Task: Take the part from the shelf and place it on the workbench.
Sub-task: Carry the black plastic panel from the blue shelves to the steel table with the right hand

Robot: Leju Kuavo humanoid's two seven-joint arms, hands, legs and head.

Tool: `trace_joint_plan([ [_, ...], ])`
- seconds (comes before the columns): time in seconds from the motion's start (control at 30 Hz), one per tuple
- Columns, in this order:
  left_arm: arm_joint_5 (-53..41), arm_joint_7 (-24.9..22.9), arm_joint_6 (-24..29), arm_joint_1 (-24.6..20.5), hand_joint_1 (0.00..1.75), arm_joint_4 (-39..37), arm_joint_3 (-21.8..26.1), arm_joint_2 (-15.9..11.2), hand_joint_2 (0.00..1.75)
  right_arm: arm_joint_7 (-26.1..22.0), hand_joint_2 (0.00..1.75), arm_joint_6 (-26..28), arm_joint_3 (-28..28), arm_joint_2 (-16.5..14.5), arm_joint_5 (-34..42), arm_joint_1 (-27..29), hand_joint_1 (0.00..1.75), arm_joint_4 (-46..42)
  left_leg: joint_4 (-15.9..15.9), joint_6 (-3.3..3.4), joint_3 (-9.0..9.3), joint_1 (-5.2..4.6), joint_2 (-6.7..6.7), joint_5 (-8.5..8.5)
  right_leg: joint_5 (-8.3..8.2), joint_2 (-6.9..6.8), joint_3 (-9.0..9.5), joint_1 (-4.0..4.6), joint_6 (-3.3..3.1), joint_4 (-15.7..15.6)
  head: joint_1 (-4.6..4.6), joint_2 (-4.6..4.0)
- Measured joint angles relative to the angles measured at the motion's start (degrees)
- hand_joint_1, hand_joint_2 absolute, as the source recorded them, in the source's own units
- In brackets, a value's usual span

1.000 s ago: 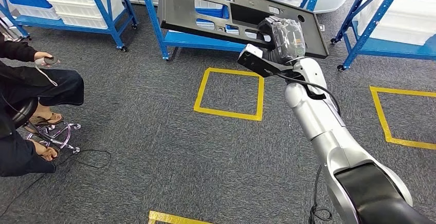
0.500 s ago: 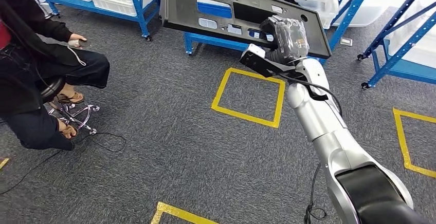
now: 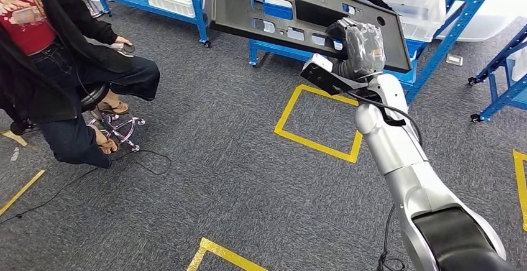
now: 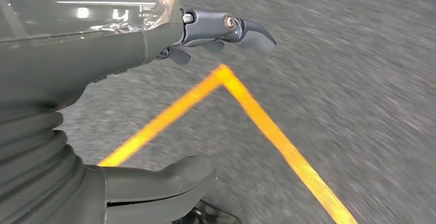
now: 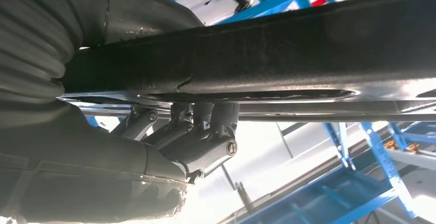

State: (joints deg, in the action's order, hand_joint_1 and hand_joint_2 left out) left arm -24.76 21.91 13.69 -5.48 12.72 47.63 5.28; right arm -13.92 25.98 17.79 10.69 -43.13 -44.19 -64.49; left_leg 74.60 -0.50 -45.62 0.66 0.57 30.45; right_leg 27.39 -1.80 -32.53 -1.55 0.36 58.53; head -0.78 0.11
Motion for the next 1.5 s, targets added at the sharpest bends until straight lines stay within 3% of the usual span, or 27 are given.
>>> trace_joint_plan([
  [0.03, 0.25, -1.15, 0.72, 0.14, 0.0, -0.05, 0.44, -0.03, 1.75, 0.02, 1.75, 0.07, -0.32, 0.23, 0.02, 0.63, 1.75, -0.6, 0.0, -0.2, -0.03, 0.27, -0.2, -0.55, 0.04, -0.58, 0.01, -0.08, 0.0, 0.0, 0.01, 0.0],
  [0.07, 0.46, -2.23, 1.38, 0.27, 0.0, -0.08, 0.86, -0.08, 1.75, 0.03, 1.75, 0.1, -0.61, 0.48, 0.07, 1.23, 1.75, -1.25, -2.13, -0.35, 1.04, 0.48, -0.53, -1.92, 0.12, -1.11, 0.05, -0.17, 0.07, 0.01, 0.01, 0.0],
  [0.13, 0.58, -4.23, 2.52, 0.4, 0.0, -0.09, 1.57, -0.21, 1.75, 0.08, 1.75, 0.1, -1.29, 1.15, 0.27, 2.21, 1.75, -2.78, -10.23, -0.46, 5.52, 0.52, -2.53, -5.19, 0.43, -2.15, 0.24, -0.12, 0.52, 0.04, 0.04, 0.0],
  [0.2, 0.31, -5.92, 3.4, 0.39, 0.0, -0.11, 2.03, -0.3, 1.75, 0.16, 1.75, 0.11, -2.03, 2.06, 0.52, 2.86, 1.75, -4.14, -15.33, -0.13, 8.37, 0.15, -3.83, -6.58, 0.78, -3.21, 0.49, 0.22, 1.21, -0.01, -0.13, 0.0],
  [0.3, -0.17, -8.15, 4.72, 0.62, 0.0, -0.22, 2.38, -0.29, 1.75, 0.27, 1.75, 0.13, -2.79, 3.07, 1.01, 4.04, 1.75, -5.7, -16.06, 1.14, 8.68, -0.4, -2.25, -6.64, 1.16, -4.32, 1.05, 0.55, 2.39, -0.27, -0.38, 0.0],
  [0.37, -0.44, -9.46, 5.4, 0.76, 0.0, -0.33, 2.5, -0.17, 1.75, 0.32, 1.75, 0.16, -3.21, 3.53, 1.23, 5.18, 1.75, -6.64, -16.69, 2.3, 9.06, -0.46, -1.12, -7.04, 2.75, -2.39, 0.17, 0.42, 2.58, 2.09, -0.42, 0.0],
  [0.4, -0.52, -9.91, 5.61, 0.77, 0.0, -0.37, 2.51, -0.11, 1.75, 0.32, 1.75, 0.19, -3.38, 3.84, 1.27, 5.75, 1.75, -6.97, -16.93, 2.76, 9.21, -0.43, -0.54, -7.21, 4.26, -0.83, -1.3, 0.33, 2.35, 5.16, -0.55, 0.0],
  [0.47, -0.57, -10.36, 5.81, 0.74, 0.0, -0.4, 2.51, -0.03, 1.75, 0.38, 1.75, 0.22, -3.69, 4.42, 1.29, 6.8, 1.75, -7.29, -16.97, 3.17, 9.16, -0.59, 0.79, -7.28, 7.3, 1.11, -5.27, 0.35, 1.89, 13.04, -0.74, 0.0],
  [0.5, -0.59, -10.47, 5.85, 0.74, 0.0, -0.44, 2.51, 0.01, 1.75, 0.42, 1.75, 0.23, -3.82, 4.65, 1.29, 7.29, 1.75, -7.35, -16.96, 3.25, 9.16, -0.69, 1.58, -7.3, 8.06, 1.47, -6.89, 0.45, 1.96, 15.9, -0.8, 0.0],
  [0.53, -0.59, -10.56, 5.85, 0.76, 0.0, -0.49, 2.51, 0.07, 1.75, 0.46, 1.75, 0.23, -3.91, 4.77, 1.29, 7.66, 1.75, -7.42, -16.93, 3.3, 9.15, -0.82, 2.33, -7.33, 7.82, 1.61, -7.48, 0.57, 2.22, 16.5, -0.79, 0.0],
  [0.57, -0.59, -10.63, 5.85, 0.78, 0.0, -0.55, 2.51, 0.13, 1.75, 0.48, 1.75, 0.23, -3.98, 4.84, 1.29, 7.89, 1.75, -7.54, -16.89, 3.32, 9.15, -0.94, 3.07, -7.36, 6.58, 1.79, -6.77, 0.69, 2.59, 14.51, -0.79, 0.0],
  [0.63, -0.59, -10.83, 5.86, 0.8, 0.0, -0.62, 2.51, 0.24, 1.75, 0.49, 1.75, 0.27, -4.14, 4.91, 1.27, 8.06, 1.75, -7.96, -16.66, 3.31, 9.13, -1.14, 4.46, -7.39, 2.98, 3.09, -3.13, 0.76, 3.03, 6.37, -0.74, 0.0],
  [0.7, -0.65, -11.02, 5.85, 0.82, 0.0, -0.63, 2.52, 0.3, 1.75, 0.57, 1.75, 0.4, -4.42, 4.95, 1.07, 8.19, 1.75, -8.55, -16.4, 3.07, 8.94, -1.33, 5.64, -7.38, 0.77, 4.28, -0.32, 0.89, 2.48, 0.73, -0.73, 0.0],
  [0.77, -0.86, -11.1, 5.83, 1.03, 0.0, -0.64, 2.53, 0.37, 1.75, 0.81, 1.75, 0.56, -4.62, 4.9, 0.68, 8.45, 1.75, -9.15, -16.45, 2.58, 8.69, -1.38, 6.54, -7.55, 0.28, 3.87, 0.18, 1.12, 1.63, -0.1, -0.73, 0.0],
  [0.8, -1.05, -11.09, 5.81, 1.18, 0.0, -0.64, 2.53, 0.36, 1.75, 1.01, 1.75, 0.63, -4.67, 4.84, 0.38, 8.59, 1.75, -9.46, -16.46, 2.34, 8.54, -1.33, 6.7, -7.6, 0.1, 3.38, 0.22, 0.84, 1.27, -0.22, -0.7, 0.0],
  [0.87, -1.47, -10.93, 5.69, 1.39, 0.0, -0.66, 2.53, 0.43, 1.75, 1.45, 1.75, 0.73, -4.77, 4.7, -0.38, 8.95, 1.75, -10.2, -14.87, 1.67, 7.65, -1.42, 4.74, -6.39, -0.2, 2.37, 0.48, 0.32, 0.49, -0.58, -0.53, 0.0],
  [0.93, -1.92, -10.58, 5.47, 1.36, 0.0, -0.67, 2.53, 0.51, 1.75, 1.85, 1.75, 0.82, -5.02, 4.66, -1.1, 9.49, 1.75, -11.09, -8.69, 0.84, 4.71, -1.18, 1.47, -2.88, -0.2, 1.27, 0.66, 0.23, -0.14, -0.75, -0.25, 0.0],
  [1.0, -2.23, -10.28, 5.19, 1.31, 0.0, -0.67, 2.51, 0.54, 1.75, 2.06, 1.75, 0.84, -5.31, 4.65, -1.53, 10.12, 1.75, -11.8, -1.3, 0.09, 1.05, -0.48, 0.2, 0.07, -0.07, 0.04, 0.72, 0.32, -0.35, -0.73, -0.12, 0.0],
  [1.03, -2.35, -10.21, 5.07, 1.31, 0.0, -0.67, 2.51, 0.56, 1.75, 2.11, 1.75, 0.84, -5.4, 4.63, -1.67, 10.45, 1.75, -12.05, 0.47, -0.19, 0.11, -0.14, 0.0, 0.35, -0.01, -0.54, 0.75, 0.31, -0.39, -0.73, -0.1, 0.0],
  [1.1, -2.48, -10.12, 4.97, 1.31, 0.0, -0.66, 2.51, 0.5, 1.75, 2.15, 1.75, 0.84, -5.55, 4.57, -1.81, 11.08, 1.75, -12.6, -2.9, -0.63, 1.78, 0.47, -0.62, -2.13, 0.2, -1.64, 0.87, 0.2, -0.26, -0.7, -0.09, 0.0],
  [1.17, -2.56, -10.0, 4.97, 1.23, 0.0, -0.64, 2.51, 0.42, 1.75, 2.16, 1.75, 0.84, -5.84, 4.51, -1.9, 11.35, 1.75, -13.16, -10.79, -0.8, 6.09, 0.62, -2.55, -5.4, 0.63, -2.61, 1.08, 0.31, 0.32, -0.57, -0.05, 0.0],
  [1.23, -2.58, -9.78, 4.98, 1.03, 0.0, -0.64, 2.51, 0.39, 1.75, 2.12, 1.75, 0.76, -6.26, 4.49, -2.1, 11.46, 1.75, -13.74, -15.3, -0.25, 8.59, 0.23, -3.71, -6.49, 1.01, -3.57, 1.33, 0.69, 1.12, -0.57, -0.11, 0.0],
  [1.3, -2.58, -9.56, 4.99, 0.93, 0.0, -0.63, 2.51, 0.36, 1.75, 2.01, 1.75, 0.59, -6.52, 4.33, -2.48, 11.81, 1.75, -14.27, -16.09, 0.73, 8.92, -0.19, -2.86, -6.49, 1.26, -4.46, 1.64, 0.92, 1.86, -0.78, -0.22, 0.0],
  [1.33, -2.58, -9.48, 5.0, 0.94, 0.0, -0.63, 2.51, 0.39, 1.75, 1.94, 1.75, 0.49, -6.59, 4.16, -2.67, 12.12, 1.75, -14.55, -16.43, 1.23, 9.1, -0.3, -2.25, -6.62, 1.59, -4.01, 1.68, 0.84, 2.13, -0.56, -0.26, 0.0],
  [1.4, -2.59, -9.42, 4.99, 0.88, 0.0, -0.62, 2.51, 0.38, 1.75, 1.76, 1.75, 0.41, -6.97, 3.92, -2.83, 12.82, 1.75, -15.2, -17.12, 2.34, 9.55, -0.34, -1.01, -6.96, 3.46, -1.47, 0.33, 0.52, 2.12, 2.59, -0.33, 0.0],
  [1.43, -2.63, -9.41, 4.99, 0.82, 0.0, -0.62, 2.51, 0.37, 1.75, 1.7, 1.75, 0.41, -7.29, 3.86, -2.86, 13.16, 1.75, -15.44, -17.24, 2.64, 9.62, -0.33, -0.39, -7.04, 4.93, 0.07, -1.34, 0.4, 1.8, 5.91, -0.42, 0.0],
  [1.5, -2.71, -9.4, 5.01, 0.71, 0.0, -0.61, 2.51, 0.26, 1.75, 1.63, 1.75, 0.38, -7.98, 3.75, -3.02, 13.87, 1.75, -15.68, -17.25, 2.93, 9.6, -0.34, 1.03, -7.05, 7.41, 1.31, -5.46, 0.42, 1.5, 13.43, -0.62, 0.0],
])
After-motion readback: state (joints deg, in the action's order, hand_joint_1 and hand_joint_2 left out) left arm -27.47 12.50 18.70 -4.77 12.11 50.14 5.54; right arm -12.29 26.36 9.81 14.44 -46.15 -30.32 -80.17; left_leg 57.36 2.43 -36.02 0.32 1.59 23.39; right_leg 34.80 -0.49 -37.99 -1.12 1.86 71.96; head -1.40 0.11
